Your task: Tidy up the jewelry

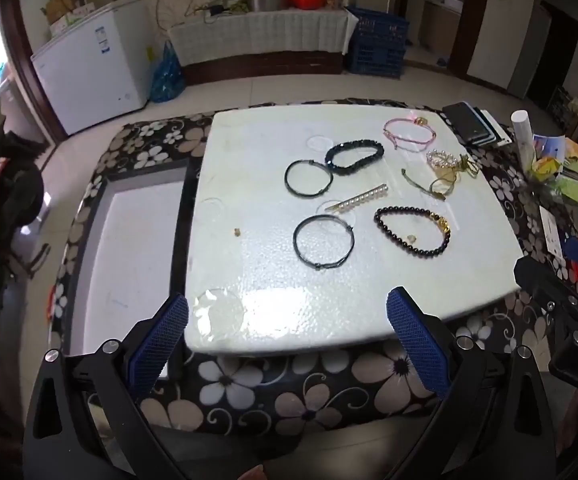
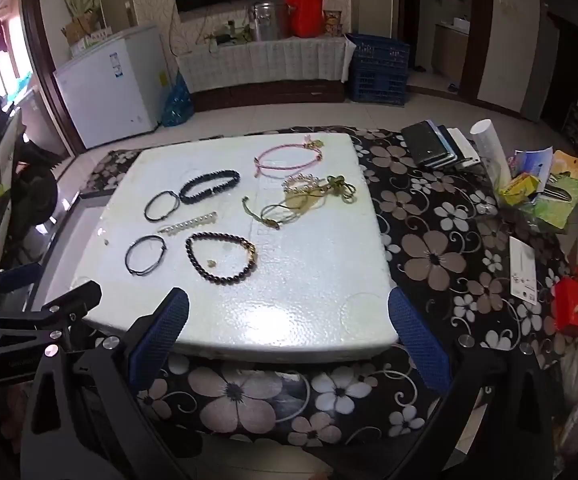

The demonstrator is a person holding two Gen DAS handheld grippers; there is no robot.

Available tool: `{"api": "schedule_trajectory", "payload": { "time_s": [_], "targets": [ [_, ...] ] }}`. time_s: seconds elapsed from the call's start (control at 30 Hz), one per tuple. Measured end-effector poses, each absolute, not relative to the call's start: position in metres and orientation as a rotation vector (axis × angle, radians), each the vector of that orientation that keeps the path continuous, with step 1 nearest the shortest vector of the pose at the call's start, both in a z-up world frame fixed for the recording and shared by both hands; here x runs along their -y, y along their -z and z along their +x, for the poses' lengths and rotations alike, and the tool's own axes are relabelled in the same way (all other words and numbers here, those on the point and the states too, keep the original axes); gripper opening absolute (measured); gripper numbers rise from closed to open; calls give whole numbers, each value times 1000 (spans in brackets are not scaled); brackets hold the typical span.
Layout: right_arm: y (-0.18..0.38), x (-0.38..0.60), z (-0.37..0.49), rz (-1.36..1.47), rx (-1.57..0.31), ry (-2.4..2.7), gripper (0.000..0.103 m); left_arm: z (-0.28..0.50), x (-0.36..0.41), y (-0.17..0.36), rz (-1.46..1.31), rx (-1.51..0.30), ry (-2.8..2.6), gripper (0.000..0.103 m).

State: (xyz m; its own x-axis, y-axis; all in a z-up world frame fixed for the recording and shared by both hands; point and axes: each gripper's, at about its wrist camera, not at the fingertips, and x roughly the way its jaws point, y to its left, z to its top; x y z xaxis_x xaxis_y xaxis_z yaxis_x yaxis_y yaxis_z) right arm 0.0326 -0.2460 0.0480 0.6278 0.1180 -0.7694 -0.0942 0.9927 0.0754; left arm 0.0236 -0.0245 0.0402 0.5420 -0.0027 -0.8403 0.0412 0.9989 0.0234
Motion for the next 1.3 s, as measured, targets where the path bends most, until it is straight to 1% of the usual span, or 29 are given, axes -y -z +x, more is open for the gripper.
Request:
{"api": "schedule_trajectory", "payload": {
  "time_s": [0.17, 1.3],
  "targets": [
    [-47, 253, 33, 41, -887, -108, 99, 21, 30, -29, 53, -1008, 33, 101],
    [-43, 251, 34, 36, -898, -109, 99, 20, 31, -29, 76, -996, 27, 101]
  ]
}}
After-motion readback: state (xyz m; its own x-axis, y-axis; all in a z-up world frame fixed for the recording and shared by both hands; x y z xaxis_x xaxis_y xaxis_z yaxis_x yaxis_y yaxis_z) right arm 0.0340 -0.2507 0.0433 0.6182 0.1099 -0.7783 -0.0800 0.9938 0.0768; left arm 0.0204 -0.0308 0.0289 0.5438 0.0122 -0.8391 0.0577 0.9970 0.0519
